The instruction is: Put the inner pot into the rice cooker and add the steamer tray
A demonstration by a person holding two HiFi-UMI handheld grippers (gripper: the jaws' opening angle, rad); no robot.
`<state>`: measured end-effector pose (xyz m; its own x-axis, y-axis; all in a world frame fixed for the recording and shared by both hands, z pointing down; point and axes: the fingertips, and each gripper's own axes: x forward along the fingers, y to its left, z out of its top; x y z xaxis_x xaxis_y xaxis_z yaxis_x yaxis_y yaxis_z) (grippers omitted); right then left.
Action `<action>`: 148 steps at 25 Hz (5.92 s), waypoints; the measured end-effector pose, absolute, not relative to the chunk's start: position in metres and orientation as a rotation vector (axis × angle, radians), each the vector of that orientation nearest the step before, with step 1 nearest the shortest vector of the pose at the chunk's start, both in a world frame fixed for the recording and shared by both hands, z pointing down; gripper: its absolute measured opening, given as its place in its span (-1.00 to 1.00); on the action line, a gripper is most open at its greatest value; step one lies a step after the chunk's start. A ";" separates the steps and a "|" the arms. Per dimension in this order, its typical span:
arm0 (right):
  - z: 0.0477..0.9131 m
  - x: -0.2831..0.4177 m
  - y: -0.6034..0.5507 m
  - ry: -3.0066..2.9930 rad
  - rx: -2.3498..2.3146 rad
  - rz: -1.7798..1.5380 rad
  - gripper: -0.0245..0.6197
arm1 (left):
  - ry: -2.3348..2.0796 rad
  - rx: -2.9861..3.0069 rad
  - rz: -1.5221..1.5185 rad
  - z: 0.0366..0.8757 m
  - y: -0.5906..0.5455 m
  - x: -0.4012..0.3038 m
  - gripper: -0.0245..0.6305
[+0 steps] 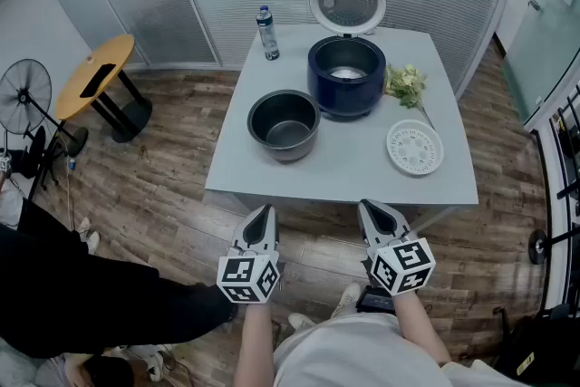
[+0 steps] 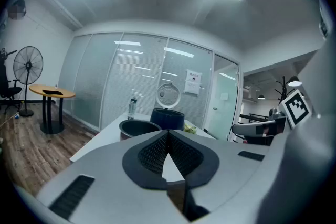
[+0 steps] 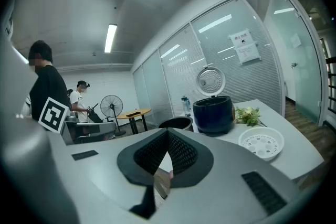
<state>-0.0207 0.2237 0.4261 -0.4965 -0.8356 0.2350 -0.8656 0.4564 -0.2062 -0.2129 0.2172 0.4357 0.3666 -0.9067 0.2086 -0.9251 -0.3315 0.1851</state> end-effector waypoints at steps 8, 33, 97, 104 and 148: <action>0.425 -0.023 0.220 -2.630 1.473 0.482 -0.87 | -1.630 2.359 0.101 0.435 0.213 -0.210 -0.89; 0.440 -0.005 0.187 -2.754 1.261 0.646 -0.36 | -1.618 2.293 0.077 0.440 0.180 -0.190 -0.22; 0.580 -0.106 -0.109 -2.182 1.547 1.067 -0.55 | -1.358 2.051 0.299 0.587 -0.121 -0.311 -0.57; 0.578 -0.106 -0.109 -2.186 1.573 1.083 -0.57 | -1.354 2.048 0.310 0.586 -0.120 -0.314 -0.58; 0.432 -0.115 -0.119 -2.558 1.608 0.853 -0.60 | -1.487 2.224 -0.044 0.439 -0.128 -0.326 -0.65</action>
